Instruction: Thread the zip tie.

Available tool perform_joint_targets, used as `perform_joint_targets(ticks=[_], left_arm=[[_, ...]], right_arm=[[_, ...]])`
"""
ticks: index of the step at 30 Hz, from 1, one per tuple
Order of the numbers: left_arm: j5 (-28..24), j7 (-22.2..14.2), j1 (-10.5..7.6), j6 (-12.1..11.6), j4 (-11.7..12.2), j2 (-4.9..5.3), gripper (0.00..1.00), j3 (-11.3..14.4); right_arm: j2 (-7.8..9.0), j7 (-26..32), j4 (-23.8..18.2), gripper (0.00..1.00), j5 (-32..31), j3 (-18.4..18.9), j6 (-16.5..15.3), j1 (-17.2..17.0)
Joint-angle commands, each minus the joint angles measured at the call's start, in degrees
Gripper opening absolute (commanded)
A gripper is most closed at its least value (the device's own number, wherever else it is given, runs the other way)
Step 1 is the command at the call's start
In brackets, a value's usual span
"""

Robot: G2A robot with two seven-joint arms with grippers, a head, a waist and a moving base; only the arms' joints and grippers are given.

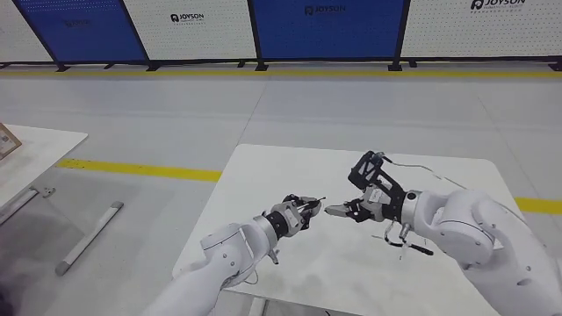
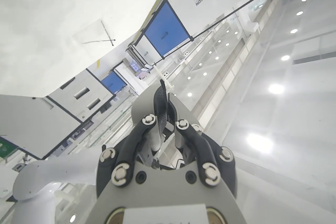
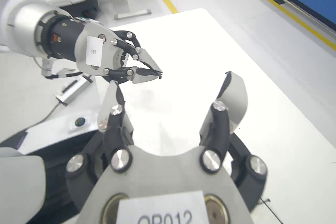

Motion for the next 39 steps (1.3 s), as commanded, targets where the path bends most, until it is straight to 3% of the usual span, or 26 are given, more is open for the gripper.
perform_joint_targets(ticks=[1, 5, 17, 21, 29, 31, 32, 39], left_arm=[[9.24, -1.2, 1.53, -3.05, -0.78, 0.13, 0.0, 0.87], [22.05, -2.46, 3.96, -8.1, -0.75, 0.17, 0.0, 3.26], [22.47, -2.43, 3.9, -8.37, -0.67, 0.17, 0.0, 3.19], [37.22, -1.91, 4.71, -16.88, 0.63, -0.02, 0.0, 4.87], [64.2, -0.49, 5.59, -29.18, 5.0, -0.65, 0.0, 9.02], [70.96, 1.07, 5.47, -30.54, 6.58, -0.89, 0.0, 9.96], [71.88, 2.03, 5.49, -31.07, 6.9, -1.1, 0.0, 10.36], [71.38, 2.47, 5.58, -31.49, 7.02, -1.27, 0.0, 10.7]], right_arm=[[0.46, -0.41, 0.42, 1.0, 4.86, 2.35, -0.5, -1.91], [0.9, 0.02, 1.32, 1.0, 11.36, 4.39, -0.5, -3.62], [0.9, 0.02, 1.32, 1.0, 11.36, 4.39, -0.5, -3.62], [0.72, -0.01, 1.2, 1.0, 12.56, 4.54, 1.1, -4.49], [-0.48, 7.12, 11.08, 1.0, 32.71, 4.26, -0.35, -3.54], [-1.07, 8.81, 13.14, 1.0, 35.09, 3.09, 0.19, -2.52], [-1.32, 9.24, 13.98, 1.0, 36.07, 2.72, 0.11, -2.04], [-1.32, 9.24, 13.98, 1.0, 36.07, 2.72, 0.11, -2.04]])
